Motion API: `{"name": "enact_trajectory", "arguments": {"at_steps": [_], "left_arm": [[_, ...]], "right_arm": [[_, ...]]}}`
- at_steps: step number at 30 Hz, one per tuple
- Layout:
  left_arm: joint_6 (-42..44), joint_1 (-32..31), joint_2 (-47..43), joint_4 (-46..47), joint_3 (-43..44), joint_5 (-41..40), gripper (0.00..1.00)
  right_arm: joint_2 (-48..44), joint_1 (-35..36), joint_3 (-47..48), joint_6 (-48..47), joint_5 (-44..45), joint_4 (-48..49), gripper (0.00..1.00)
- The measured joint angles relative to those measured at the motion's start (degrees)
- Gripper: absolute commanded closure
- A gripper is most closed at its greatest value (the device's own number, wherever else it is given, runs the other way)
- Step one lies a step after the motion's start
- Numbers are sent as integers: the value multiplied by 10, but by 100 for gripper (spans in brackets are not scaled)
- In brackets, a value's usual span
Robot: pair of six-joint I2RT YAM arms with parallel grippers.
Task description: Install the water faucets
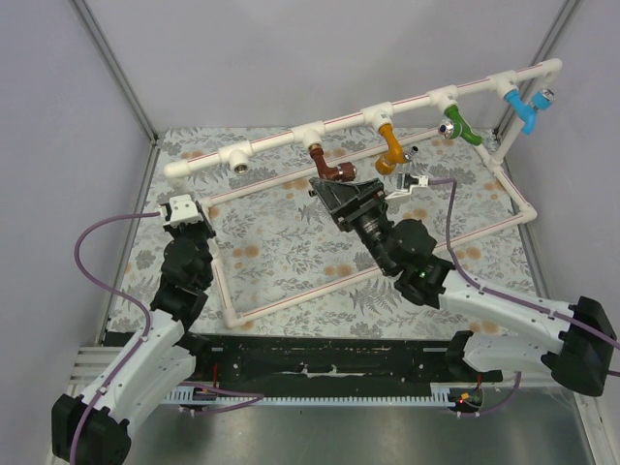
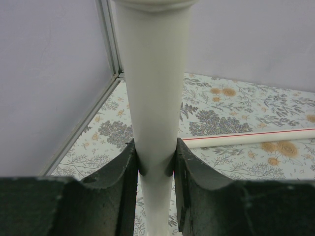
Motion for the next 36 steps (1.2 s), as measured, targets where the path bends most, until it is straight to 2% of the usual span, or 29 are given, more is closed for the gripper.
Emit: {"name": "enact_trajectory", "arguments": {"at_steps": [7,11,17,22,28,36], "left_arm": [[1,-1,1,0,0,0,98],[1,-2,2,0,0,-1,98],[2,-3,4,1,0,-1,98],[2,-4,5,2,0,-1,98],[2,-5,7,4,0,-1,98],[3,-5,8,5,0,-1,98]], "right_arm": [[-82,0,-6,-116,-51,-83,21],[-120,0,0,-233,-98,-173,24],[-131,2,64,-501,-154,-344,28],[-162,3,80,-754,-156,-421,28],[-176,3,78,-999,-143,-422,28],[-119,6,50,-1262,-123,-290,27]]}}
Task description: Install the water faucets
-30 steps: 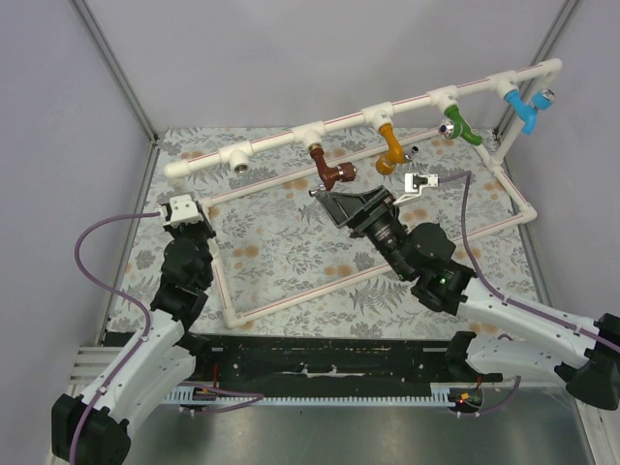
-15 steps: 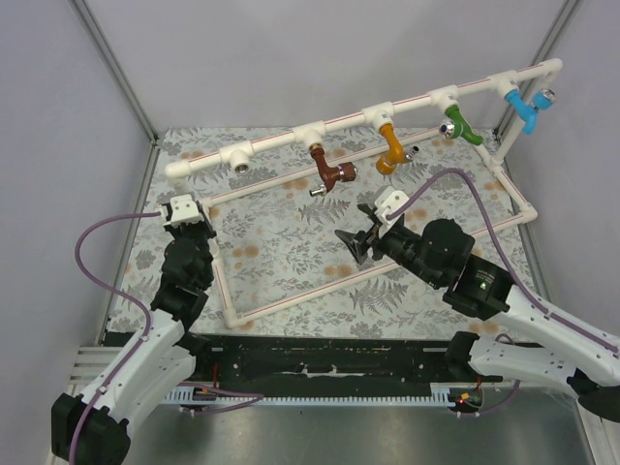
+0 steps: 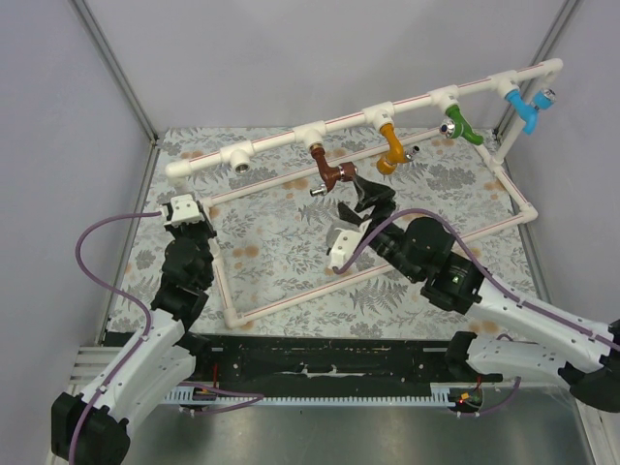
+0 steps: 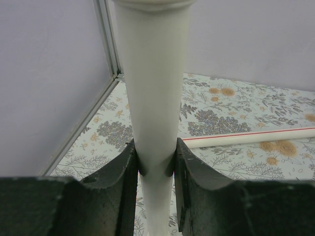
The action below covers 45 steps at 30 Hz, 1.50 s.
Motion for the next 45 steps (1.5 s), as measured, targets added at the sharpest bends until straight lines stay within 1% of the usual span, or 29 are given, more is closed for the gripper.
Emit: {"name": "enact_trajectory", "arguments": {"at_steps": [5,10,12,14,17,20,22,24,27,28,30,33,38,42,44,45], "left_arm": [[1,0,0,0,0,0,98],[1,0,0,0,0,0,98],[1,0,0,0,0,0,98],[1,-1,0,0,0,0,98],[2,-2,0,0,0,0,98],[2,-2,0,0,0,0,98],[2,-2,0,1,0,0,98],[2,-2,0,1,0,0,98],[2,-2,0,3,0,0,98],[2,-2,1,4,0,-1,98],[2,-2,1,5,0,-1,98],[2,-2,3,8,0,-1,98],[2,-2,5,10,0,-2,98],[2,-2,5,10,0,-1,98],[2,-3,3,10,0,-2,98],[2,-3,3,10,0,-2,98]], "right_arm": [[53,0,-1,-93,7,61,27],[106,0,5,-153,20,110,28],[127,0,14,-171,26,126,32],[146,-1,22,-184,30,139,38],[172,-3,32,-202,39,169,44],[192,-5,39,-215,45,196,55],[199,-8,45,-216,47,209,65],[203,-10,50,-213,49,218,81],[209,-12,57,-189,54,224,100],[212,-12,60,-177,56,224,100],[217,-12,69,-140,63,224,100],[222,-12,80,-54,78,226,100],[229,-11,90,165,129,249,100],[235,-7,96,412,197,264,100],[237,-6,99,569,235,256,100],[237,-6,99,628,248,251,100]]}}
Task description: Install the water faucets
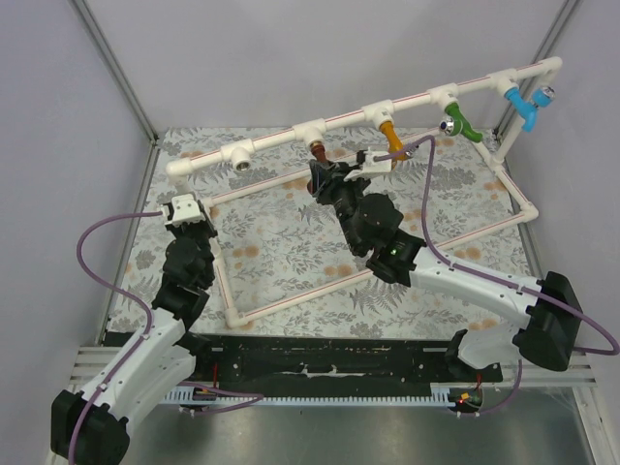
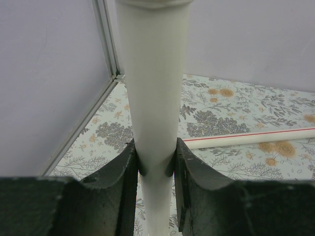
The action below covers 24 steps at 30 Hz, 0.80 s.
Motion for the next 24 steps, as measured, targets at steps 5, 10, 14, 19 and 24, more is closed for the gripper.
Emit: {"name": "enact_trajectory", "arguments": {"at_steps": [5,10,14,19,24], "left_arm": [[0,0,-2,1,-2,0,98],[0,-1,-4,1,-3,0,98],[0,-2,-4,1,-3,0,98],[0,-2,-4,1,-3,-2,98],[2,-5,-5,1,-3,-3,98]], "right_arm": [[-1,0,11,343,59,-49,100],[-4,-1,12,596,82,-91,100],[-7,-2,11,710,83,-110,96],[-9,-3,-4,788,81,-95,59],[-7,-8,-28,783,72,-58,32]]}}
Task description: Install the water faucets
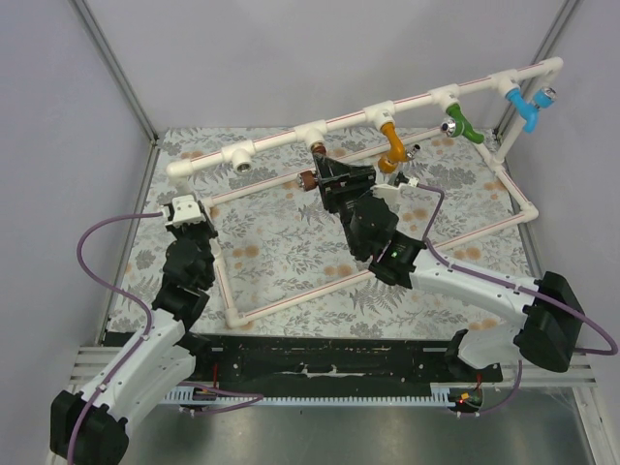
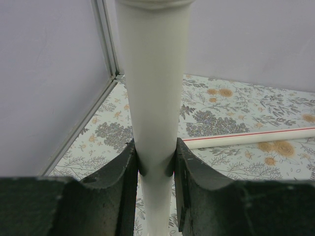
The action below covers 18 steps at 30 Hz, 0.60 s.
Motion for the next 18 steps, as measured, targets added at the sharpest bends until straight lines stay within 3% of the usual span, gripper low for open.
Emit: {"name": "enact_trajectory", "arguments": {"at_steps": [6,18], "left_arm": [[1,-1,0,0,0,0,98],[2,-2,1,0,0,-1,98]], "right_arm": [[1,-6,-19,-51,-16,33,20],[-88,-7,-66,-177,-86,64,16]]}}
